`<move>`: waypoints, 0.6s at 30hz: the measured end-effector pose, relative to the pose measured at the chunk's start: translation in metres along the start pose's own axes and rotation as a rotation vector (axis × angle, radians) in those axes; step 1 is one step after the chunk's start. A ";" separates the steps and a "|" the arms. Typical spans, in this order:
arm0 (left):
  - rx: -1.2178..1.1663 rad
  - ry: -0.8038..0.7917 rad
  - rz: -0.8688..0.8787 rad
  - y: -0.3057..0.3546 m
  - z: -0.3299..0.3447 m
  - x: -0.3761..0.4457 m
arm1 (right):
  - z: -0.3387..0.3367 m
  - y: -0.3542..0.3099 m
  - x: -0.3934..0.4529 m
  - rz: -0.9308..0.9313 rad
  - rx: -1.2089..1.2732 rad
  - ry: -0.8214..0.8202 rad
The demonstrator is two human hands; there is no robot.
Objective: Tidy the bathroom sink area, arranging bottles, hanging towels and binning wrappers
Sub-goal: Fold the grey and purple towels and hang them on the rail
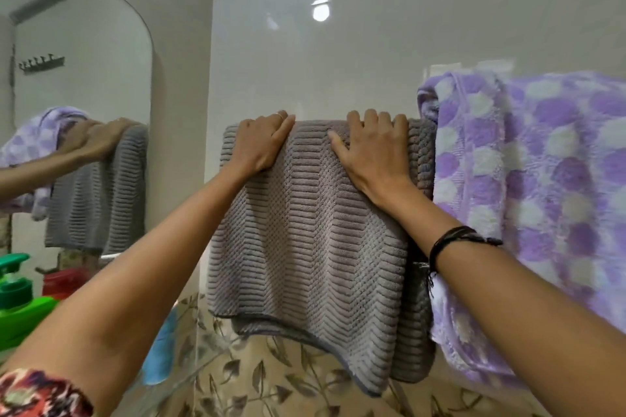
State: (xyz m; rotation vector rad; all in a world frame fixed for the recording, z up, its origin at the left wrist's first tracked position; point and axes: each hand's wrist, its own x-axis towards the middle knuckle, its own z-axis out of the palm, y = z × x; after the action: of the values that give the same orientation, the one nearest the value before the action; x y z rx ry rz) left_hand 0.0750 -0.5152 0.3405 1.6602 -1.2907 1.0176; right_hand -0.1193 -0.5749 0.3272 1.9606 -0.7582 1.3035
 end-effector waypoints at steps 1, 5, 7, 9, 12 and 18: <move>0.005 -0.030 -0.003 0.002 -0.002 -0.008 | -0.001 0.000 -0.004 -0.017 -0.002 -0.027; 0.027 -0.140 0.000 0.007 0.004 -0.061 | 0.010 0.000 -0.036 -0.140 -0.023 -0.095; 0.046 -0.244 0.017 0.008 0.016 -0.097 | 0.017 -0.003 -0.060 -0.174 -0.015 -0.117; 0.120 -0.430 0.006 0.007 0.030 -0.137 | 0.025 -0.006 -0.087 -0.206 -0.005 -0.205; 0.230 -0.686 -0.040 0.006 0.051 -0.201 | 0.034 -0.007 -0.135 -0.243 -0.045 -0.348; 0.328 -0.946 -0.052 0.020 0.039 -0.248 | 0.020 -0.021 -0.199 -0.292 -0.144 -0.553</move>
State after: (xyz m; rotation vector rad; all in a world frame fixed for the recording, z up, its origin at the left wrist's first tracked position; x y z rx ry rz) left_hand 0.0202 -0.4682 0.0995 2.5715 -1.6879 0.3879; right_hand -0.1589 -0.5562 0.1313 2.2316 -0.7534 0.5202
